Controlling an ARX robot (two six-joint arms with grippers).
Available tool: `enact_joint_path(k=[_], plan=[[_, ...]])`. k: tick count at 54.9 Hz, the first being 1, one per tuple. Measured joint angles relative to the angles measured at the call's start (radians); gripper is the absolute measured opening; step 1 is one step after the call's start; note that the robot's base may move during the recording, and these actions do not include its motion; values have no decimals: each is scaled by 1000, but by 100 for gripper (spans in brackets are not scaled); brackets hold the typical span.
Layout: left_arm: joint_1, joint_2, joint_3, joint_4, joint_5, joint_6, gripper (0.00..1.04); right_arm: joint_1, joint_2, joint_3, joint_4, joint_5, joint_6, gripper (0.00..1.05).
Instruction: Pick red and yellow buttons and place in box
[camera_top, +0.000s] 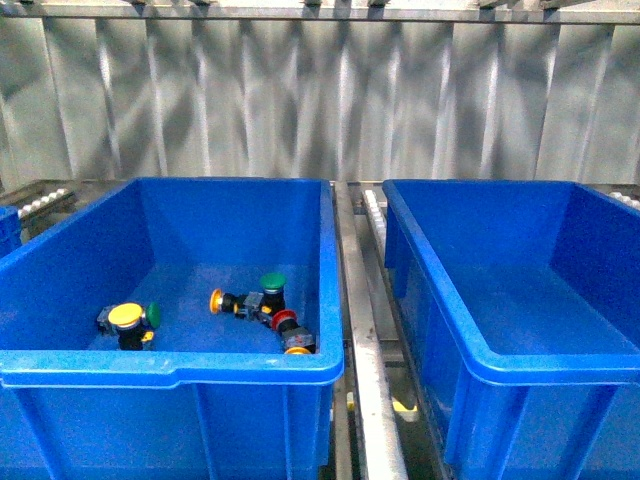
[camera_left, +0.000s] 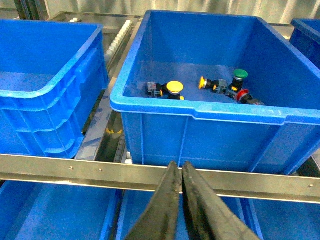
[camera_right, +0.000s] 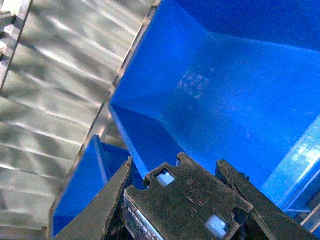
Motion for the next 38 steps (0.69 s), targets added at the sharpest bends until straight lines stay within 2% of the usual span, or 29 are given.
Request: enact_joint_path(k=[12,38], plan=[[0,-25,-31,6,0,4,3,39,-14,-11,82,24,-151,42],[0,-71,-76,16,-1,7,3,51,-13,-27,132,39,-190,42]])
